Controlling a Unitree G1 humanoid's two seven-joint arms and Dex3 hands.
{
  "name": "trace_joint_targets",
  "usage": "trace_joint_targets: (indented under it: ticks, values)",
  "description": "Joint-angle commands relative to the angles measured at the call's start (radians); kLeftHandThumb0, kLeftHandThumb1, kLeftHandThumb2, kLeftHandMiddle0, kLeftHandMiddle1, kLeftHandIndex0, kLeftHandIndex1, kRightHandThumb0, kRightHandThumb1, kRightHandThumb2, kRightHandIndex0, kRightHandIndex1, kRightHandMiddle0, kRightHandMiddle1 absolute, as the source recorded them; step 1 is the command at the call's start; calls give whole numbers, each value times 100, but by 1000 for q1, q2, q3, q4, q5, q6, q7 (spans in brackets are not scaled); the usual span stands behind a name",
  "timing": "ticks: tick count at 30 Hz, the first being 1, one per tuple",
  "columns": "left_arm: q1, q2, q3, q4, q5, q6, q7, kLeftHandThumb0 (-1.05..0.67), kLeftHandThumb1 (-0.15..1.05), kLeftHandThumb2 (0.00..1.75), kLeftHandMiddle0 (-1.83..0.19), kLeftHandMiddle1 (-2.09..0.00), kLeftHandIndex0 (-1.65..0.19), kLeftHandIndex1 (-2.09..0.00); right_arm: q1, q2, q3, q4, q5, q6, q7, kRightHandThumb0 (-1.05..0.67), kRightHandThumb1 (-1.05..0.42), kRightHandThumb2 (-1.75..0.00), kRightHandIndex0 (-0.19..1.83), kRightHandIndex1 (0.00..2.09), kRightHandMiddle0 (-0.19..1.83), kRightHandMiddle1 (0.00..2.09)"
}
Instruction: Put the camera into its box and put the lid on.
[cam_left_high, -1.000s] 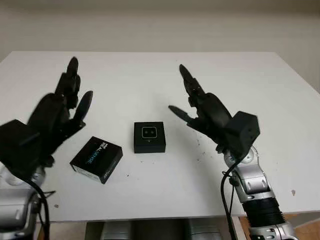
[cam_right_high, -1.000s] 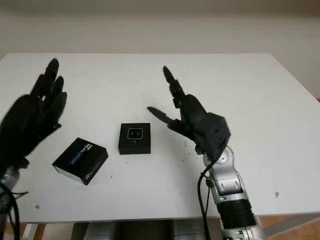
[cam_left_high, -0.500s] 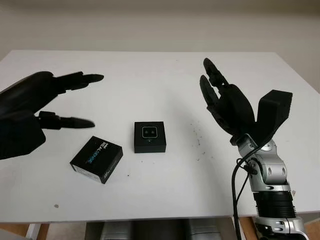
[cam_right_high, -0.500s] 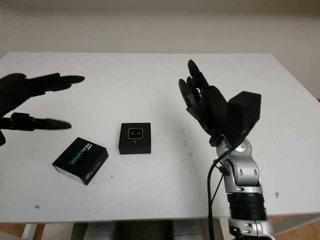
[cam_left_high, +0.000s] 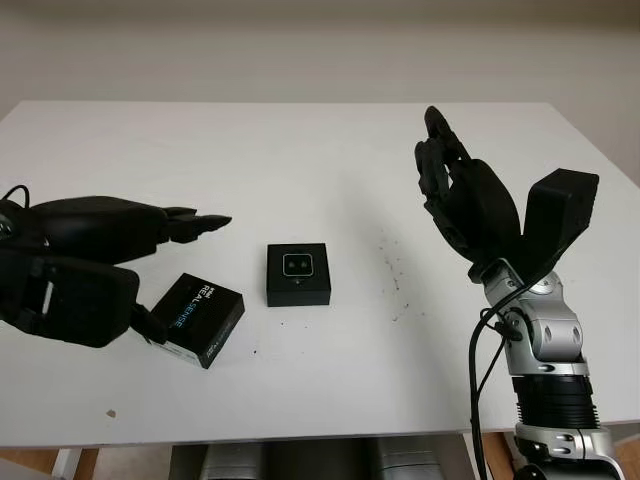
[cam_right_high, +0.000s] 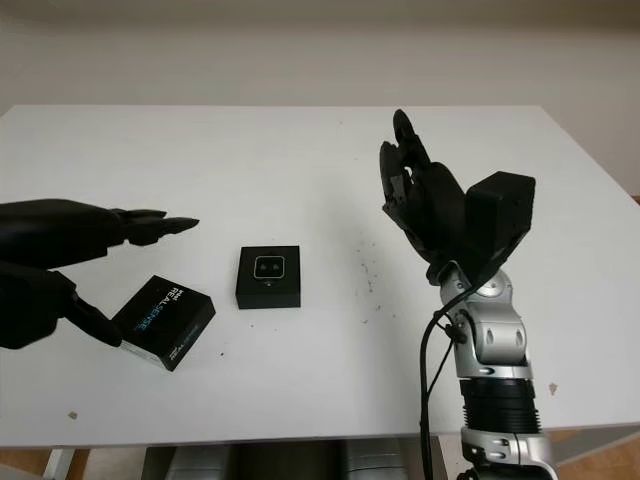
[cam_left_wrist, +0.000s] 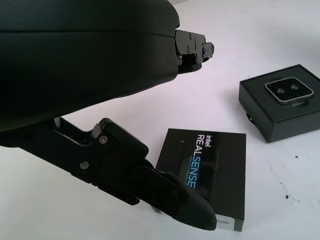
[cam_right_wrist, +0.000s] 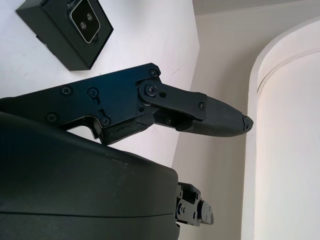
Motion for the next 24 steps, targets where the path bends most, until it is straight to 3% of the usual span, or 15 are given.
trace_joint_targets:
  ticks: [1,9,14,24]
  values:
    - [20,1,-8,-12,3,-9,-6,-73,79,5,11,-4,12,-2,-8,2,-1,-15,3,-15,-1,-80,-105,-68,-19,0,-19,0]
    - [53,12,-28,-19,51,-74,-14,-72,76,4,4,-7,10,-5,-6,1,-2,-14,-1,-13,-4,-77,-105,-69,-19,0,-19,0]
    - [64,7,-43,-38,93,-46,-33,-70,76,5,3,-6,9,-5,-3,0,2,-14,-6,-15,-7,-77,-105,-68,-19,0,-19,0]
    - [91,-10,-30,39,104,-79,20,-63,77,5,2,-6,9,-6,2,-2,1,-9,-15,-24,-16,-75,-105,-67,-19,0,-19,0]
